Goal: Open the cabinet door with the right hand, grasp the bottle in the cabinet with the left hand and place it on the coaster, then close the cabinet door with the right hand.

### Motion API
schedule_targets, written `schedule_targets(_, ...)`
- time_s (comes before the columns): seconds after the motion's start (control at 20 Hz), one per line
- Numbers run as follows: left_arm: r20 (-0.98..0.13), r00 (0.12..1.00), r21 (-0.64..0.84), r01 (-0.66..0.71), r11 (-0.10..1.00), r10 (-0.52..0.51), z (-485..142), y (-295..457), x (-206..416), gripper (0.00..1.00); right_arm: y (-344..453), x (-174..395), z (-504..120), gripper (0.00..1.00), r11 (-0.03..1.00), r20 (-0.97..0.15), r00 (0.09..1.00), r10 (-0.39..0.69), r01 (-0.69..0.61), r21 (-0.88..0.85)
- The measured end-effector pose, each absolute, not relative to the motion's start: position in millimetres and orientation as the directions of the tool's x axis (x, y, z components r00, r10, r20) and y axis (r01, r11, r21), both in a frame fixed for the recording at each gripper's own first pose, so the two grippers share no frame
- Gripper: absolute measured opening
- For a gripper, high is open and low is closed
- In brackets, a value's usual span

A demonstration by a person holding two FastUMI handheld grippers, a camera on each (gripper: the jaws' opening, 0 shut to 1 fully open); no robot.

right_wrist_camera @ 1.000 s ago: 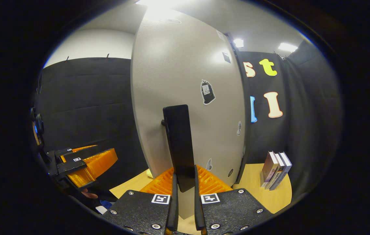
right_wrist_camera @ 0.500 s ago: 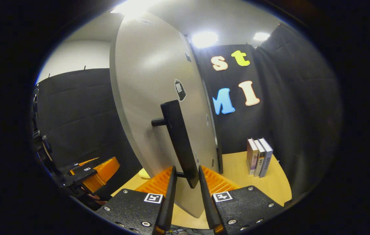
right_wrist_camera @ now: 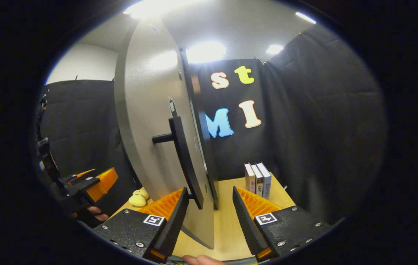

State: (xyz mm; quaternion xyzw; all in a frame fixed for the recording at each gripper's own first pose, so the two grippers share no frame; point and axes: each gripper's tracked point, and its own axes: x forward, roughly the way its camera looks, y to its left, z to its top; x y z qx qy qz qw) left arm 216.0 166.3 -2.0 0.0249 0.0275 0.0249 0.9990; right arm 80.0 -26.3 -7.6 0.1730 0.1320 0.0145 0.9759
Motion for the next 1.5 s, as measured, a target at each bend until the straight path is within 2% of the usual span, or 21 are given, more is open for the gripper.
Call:
schedule_targets(0.05,-0.057,0.998,0.054,-0.026,0.998,0.029,-5,163,225,0.88,-31,79,-9,0.75,0.918,-0.260,0.962,0.081,0.030,0.395)
schedule_targets(0.2,-0.058,0.998,0.069,0.024,0.997,-0.020,-10,157,250,0.88,-36,81,4,0.86,0.867,-0.225,0.971,0.078,0.045,0.497)
schedule_targets(0.25,-0.052,0.998,0.067,0.031,0.997,-0.028,-12,157,259,0.88,-38,75,9,0.87,0.872,-0.210,0.976,0.056,0.055,0.486)
schedule_targets(0.3,-0.050,0.998,0.061,0.041,0.997,-0.038,-11,154,268,0.89,-41,71,15,0.83,0.891,-0.186,0.982,0.021,0.066,0.448)
schedule_targets(0.35,-0.042,0.998,0.050,0.051,0.997,-0.049,-12,151,280,0.88,-45,66,25,0.84,0.915,-0.146,0.989,-0.031,0.087,0.394)
schedule_targets(0.4,-0.033,0.998,0.046,0.064,0.997,-0.062,-12,147,291,0.88,-54,62,38,0.91,0.936,-0.098,0.991,-0.095,0.122,0.331)
schedule_targets(0.45,-0.020,0.997,0.048,0.070,0.996,-0.070,-11,146,301,0.88,-68,54,48,0.85,0.947,-0.057,0.983,-0.176,0.185,0.265)
schedule_targets(0.5,-0.010,0.997,0.051,0.081,0.995,-0.080,-12,145,310,0.89,-82,50,53,0.94,0.943,-0.032,0.966,-0.256,0.257,0.211)
schedule_targets(0.55,0.000,0.996,0.054,0.089,0.995,-0.090,-12,143,319,0.89,-94,46,51,0.95,0.926,-0.019,0.943,-0.333,0.331,0.181)
schedule_targets(0.65,0.021,0.994,0.053,0.105,0.993,-0.106,-12,141,336,0.86,-117,39,48,0.95,0.862,-0.034,0.884,-0.466,0.463,0.209)
schedule_targets(0.75,0.029,0.992,0.042,0.123,0.992,-0.124,-14,136,354,0.87,-126,38,41,0.95,0.788,-0.072,0.842,-0.535,0.528,0.315)
schedule_targets(0.85,0.033,0.990,0.023,0.136,0.991,-0.136,-15,133,365,0.87,-137,39,29,0.95,0.715,-0.122,0.803,-0.583,0.578,0.393)
schedule_targets(1.0,0.038,0.991,0.010,0.129,0.992,-0.129,-18,134,380,0.86,-152,35,21,0.95,0.667,-0.155,0.744,-0.650,0.656,0.353)
schedule_targets(1.25,0.022,0.991,-0.014,0.133,0.991,-0.133,-30,130,401,0.86,-141,50,19,0.95,0.698,-0.150,0.728,-0.669,0.685,0.208)
schedule_targets(1.4,-0.048,0.986,-0.053,0.155,0.987,-0.157,-54,127,405,0.89,-133,63,16,0.95,0.718,-0.166,0.740,-0.652,0.673,0.179)
schedule_targets(1.5,-0.057,0.989,-0.078,0.131,0.988,-0.136,-59,135,403,0.86,-136,64,16,0.95,0.717,-0.163,0.736,-0.657,0.677,0.166)
